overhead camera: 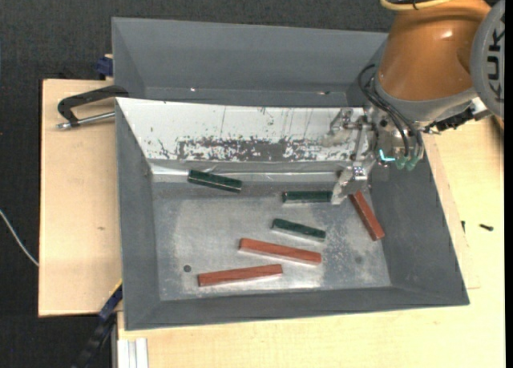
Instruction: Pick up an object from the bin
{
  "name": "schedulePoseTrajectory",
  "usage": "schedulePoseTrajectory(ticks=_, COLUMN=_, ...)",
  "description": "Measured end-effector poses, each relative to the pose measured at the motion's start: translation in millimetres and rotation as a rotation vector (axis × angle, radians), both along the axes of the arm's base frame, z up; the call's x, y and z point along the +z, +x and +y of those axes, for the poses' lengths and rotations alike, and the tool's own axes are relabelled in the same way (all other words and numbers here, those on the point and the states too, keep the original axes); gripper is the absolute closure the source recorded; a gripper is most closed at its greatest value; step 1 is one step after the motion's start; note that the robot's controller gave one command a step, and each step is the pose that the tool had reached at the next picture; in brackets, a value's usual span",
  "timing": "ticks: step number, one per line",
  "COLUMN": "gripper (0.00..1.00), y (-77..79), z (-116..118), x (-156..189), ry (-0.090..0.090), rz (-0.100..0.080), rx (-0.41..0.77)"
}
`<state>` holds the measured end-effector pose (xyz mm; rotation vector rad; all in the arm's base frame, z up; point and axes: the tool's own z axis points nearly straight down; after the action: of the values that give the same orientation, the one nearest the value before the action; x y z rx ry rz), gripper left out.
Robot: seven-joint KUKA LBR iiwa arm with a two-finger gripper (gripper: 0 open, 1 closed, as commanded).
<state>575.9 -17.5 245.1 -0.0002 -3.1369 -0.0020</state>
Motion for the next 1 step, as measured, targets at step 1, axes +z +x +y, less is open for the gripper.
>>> schedulePoseTrajectory(ticks=1, gripper=0.0, y=1.4, z=0.0, x=4.2, ry=0.0, rz=-0.008, rx=0.0)
